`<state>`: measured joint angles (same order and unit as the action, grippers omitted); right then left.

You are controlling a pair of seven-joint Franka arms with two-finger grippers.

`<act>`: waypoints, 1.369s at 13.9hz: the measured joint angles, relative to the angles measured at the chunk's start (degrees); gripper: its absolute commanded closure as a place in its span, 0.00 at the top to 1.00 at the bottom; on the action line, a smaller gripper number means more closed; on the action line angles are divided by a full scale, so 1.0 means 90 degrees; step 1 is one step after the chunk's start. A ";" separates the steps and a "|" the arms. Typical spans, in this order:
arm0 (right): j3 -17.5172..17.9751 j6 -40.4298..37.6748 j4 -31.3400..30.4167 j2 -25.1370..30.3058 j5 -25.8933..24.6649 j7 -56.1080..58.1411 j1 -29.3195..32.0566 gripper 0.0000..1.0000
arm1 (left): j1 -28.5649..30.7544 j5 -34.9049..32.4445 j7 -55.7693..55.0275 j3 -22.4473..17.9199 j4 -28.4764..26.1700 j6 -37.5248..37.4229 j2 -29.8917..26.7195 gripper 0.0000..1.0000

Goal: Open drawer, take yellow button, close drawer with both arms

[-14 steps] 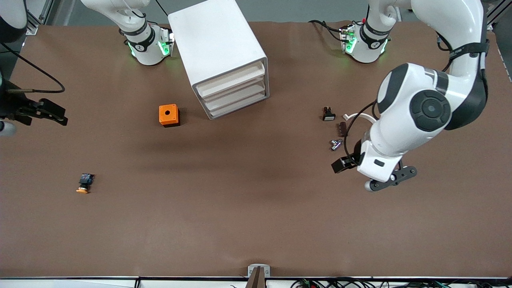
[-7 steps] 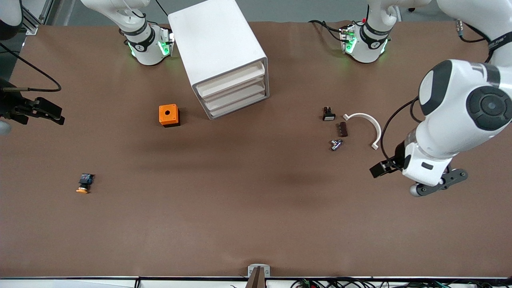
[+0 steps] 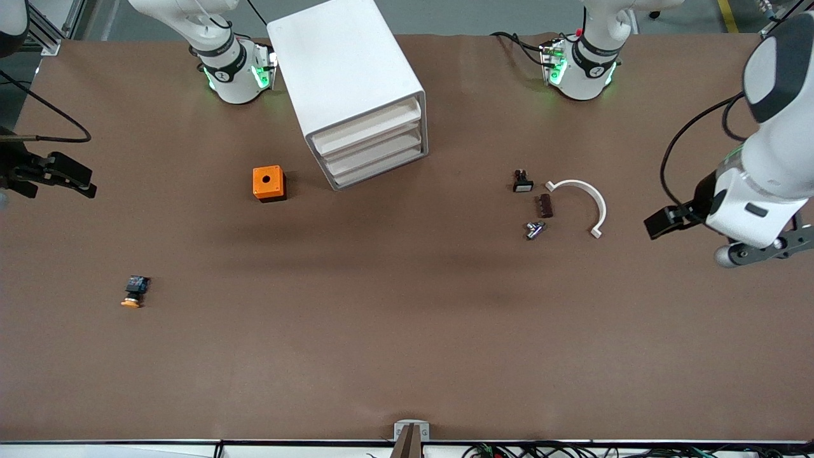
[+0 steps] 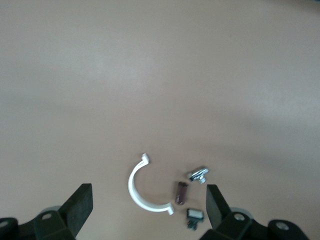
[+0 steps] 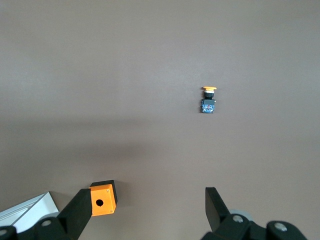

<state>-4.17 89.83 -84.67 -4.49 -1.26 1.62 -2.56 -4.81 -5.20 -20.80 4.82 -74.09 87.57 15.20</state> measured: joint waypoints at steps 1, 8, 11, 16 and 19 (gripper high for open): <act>0.0000 -0.0001 0.0001 0.0000 0.0000 0.0003 0.0000 1.00 | 0.0071 0.0032 0.0117 0.0005 -0.0006 -0.0120 -0.0119 1.00; 0.0000 -0.0006 0.0003 0.0000 0.0000 0.0012 0.0000 1.00 | 0.0497 0.0402 0.0599 0.0014 -0.0450 -0.0355 -0.0826 1.00; 0.0000 -0.0007 0.0003 -0.0001 0.0000 0.0013 0.0000 1.00 | 0.0534 0.0407 0.0650 0.0017 -0.0893 -0.0356 -0.1163 1.00; 0.0000 -0.0008 0.0003 -0.0001 0.0000 0.0014 0.0000 1.00 | 0.0551 0.0408 0.1104 0.0027 -0.1638 -0.0079 -0.1644 1.00; 0.0000 -0.0008 0.0003 -0.0001 0.0000 0.0014 0.0000 1.00 | 0.0556 0.0408 0.1136 0.0027 -0.1918 0.0019 -0.1907 1.00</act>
<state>-4.17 89.76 -84.64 -4.50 -1.26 1.75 -2.56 0.20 -1.53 -10.57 5.06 -91.35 87.74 -1.97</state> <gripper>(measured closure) 0.000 0.000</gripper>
